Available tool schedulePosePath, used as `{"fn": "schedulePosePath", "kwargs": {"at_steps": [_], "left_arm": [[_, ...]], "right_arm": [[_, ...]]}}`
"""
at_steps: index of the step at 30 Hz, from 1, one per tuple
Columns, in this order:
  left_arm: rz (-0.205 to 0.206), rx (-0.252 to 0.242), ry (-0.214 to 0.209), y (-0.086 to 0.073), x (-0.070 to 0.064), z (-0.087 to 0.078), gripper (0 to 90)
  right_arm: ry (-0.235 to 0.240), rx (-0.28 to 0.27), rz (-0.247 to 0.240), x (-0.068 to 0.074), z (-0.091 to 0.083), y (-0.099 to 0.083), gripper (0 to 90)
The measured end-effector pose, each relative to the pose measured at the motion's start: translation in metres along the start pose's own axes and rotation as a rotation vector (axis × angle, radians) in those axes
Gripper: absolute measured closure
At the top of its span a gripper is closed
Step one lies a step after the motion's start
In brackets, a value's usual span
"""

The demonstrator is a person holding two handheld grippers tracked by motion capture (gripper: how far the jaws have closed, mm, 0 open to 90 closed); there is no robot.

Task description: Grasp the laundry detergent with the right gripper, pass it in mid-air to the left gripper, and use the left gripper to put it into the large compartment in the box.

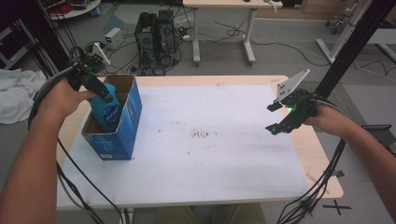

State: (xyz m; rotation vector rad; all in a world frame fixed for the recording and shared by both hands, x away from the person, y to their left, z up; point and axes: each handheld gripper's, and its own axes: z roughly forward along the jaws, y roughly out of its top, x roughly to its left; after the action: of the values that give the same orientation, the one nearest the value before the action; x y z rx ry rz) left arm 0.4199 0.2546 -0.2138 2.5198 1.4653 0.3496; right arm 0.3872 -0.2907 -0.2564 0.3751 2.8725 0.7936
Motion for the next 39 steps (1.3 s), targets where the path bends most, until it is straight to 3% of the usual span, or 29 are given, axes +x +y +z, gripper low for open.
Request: {"fn": "schedulePosePath", "kwargs": {"at_steps": [18, 21, 23, 25, 33, 39], "left_arm": [[0.07, 0.008, -0.02, -0.006, -0.001, 0.035, 37.8], [0.102, 0.015, -0.026, -0.008, -0.001, 0.04, 37.8], [0.099, 0.006, -0.037, -0.009, -0.002, 0.044, 37.8], [0.13, 0.023, -0.032, -0.009, -0.002, 0.047, 37.8], [0.141, 0.049, -0.044, -0.01, 0.0, 0.058, 37.8], [0.129, 0.031, -0.051, -0.011, -0.001, 0.064, 37.8]], "right_arm": [[-0.003, 0.002, 0.0, 0.0, 0.0, -0.002, 21.7], [-0.014, -0.002, 0.001, 0.0, -0.001, -0.002, 21.7], [-0.017, -0.008, 0.003, 0.0, -0.001, -0.002, 21.7], [-0.017, 0.001, 0.01, 0.0, -0.001, -0.001, 21.7], [-0.015, -0.009, -0.005, 0.0, 0.0, 0.0, 21.7], [-0.014, -0.004, -0.005, 0.0, 0.001, 0.0, 21.7]]}}
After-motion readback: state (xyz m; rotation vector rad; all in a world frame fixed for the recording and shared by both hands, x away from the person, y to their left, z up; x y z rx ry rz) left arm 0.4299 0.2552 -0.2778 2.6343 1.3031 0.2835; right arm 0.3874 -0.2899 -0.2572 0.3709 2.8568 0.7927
